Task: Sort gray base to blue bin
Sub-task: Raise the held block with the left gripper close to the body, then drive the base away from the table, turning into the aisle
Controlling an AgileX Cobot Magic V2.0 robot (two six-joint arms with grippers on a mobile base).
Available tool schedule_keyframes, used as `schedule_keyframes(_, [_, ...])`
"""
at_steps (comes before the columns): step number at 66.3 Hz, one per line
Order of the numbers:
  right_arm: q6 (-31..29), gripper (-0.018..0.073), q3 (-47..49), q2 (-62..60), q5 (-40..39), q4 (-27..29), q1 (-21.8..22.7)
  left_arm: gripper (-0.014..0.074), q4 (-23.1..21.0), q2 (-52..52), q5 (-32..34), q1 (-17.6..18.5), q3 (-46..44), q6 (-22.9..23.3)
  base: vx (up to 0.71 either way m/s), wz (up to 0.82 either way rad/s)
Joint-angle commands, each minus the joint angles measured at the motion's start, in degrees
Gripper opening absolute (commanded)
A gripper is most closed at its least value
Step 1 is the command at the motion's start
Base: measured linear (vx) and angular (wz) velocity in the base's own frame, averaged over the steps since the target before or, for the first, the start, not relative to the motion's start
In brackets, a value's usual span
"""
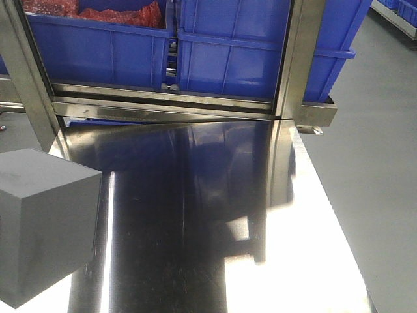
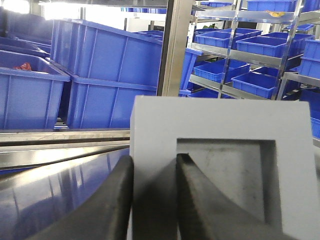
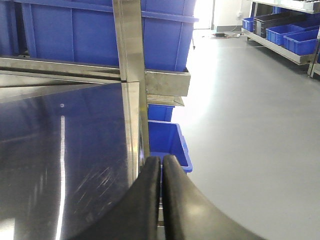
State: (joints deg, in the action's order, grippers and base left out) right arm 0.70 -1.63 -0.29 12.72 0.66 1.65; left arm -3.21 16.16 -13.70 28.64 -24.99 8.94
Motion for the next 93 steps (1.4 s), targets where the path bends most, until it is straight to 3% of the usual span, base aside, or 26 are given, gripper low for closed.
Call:
schedule_keyframes(1, [-0.70,-0.0005,-0.07,1.03,-4.12,-0.26,0.15,-0.0006,-0.33,0.27,6.04,0.31,-1.74,0.38,0.00,0.00])
schedule_keyframes(56, [-0.70,-0.0005,-0.07,1.03,-4.12,-0.26,0.15,-0.0006,-0.33,0.27,6.04,0.31,-1.74,0.38,0.00,-0.02])
schedule_keyframes(93, [-0.70,-0.0005,-0.07,1.03,-4.12,-0.26,0.15,-0.0006,-0.33,0.27,5.98,0.31,-1.74,0.38,-0.11,-0.48])
